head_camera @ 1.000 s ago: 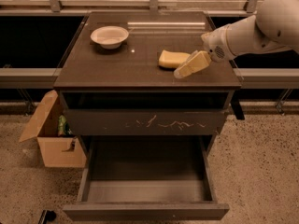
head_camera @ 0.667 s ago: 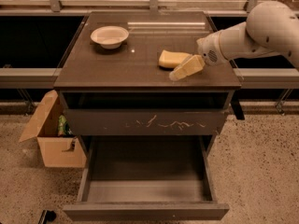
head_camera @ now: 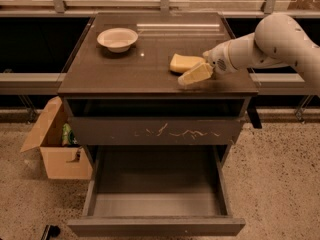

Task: Place sponge into middle drawer

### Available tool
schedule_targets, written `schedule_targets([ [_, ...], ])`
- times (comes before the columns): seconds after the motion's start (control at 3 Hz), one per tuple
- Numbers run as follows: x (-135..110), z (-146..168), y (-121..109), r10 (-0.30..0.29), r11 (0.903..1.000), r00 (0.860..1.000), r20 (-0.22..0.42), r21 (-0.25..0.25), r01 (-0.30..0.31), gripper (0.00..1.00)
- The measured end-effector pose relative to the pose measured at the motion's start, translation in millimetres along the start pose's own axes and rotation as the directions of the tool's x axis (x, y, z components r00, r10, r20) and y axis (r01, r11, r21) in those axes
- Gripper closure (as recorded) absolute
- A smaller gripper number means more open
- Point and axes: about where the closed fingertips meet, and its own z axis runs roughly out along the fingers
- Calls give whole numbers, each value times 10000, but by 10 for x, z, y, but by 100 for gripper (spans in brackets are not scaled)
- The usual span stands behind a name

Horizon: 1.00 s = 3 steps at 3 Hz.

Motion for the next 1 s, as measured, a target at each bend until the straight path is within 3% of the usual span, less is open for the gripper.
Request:
schedule_targets([
  [0.33,40,98,-107,238,9997,9996,173,34,-238,48],
  [0.67,9,102,-116,259,9997,9987,442,-52,-257,72],
  [1.0,-234,-186,141,-340,9972,9926,1170,-625,416,94],
])
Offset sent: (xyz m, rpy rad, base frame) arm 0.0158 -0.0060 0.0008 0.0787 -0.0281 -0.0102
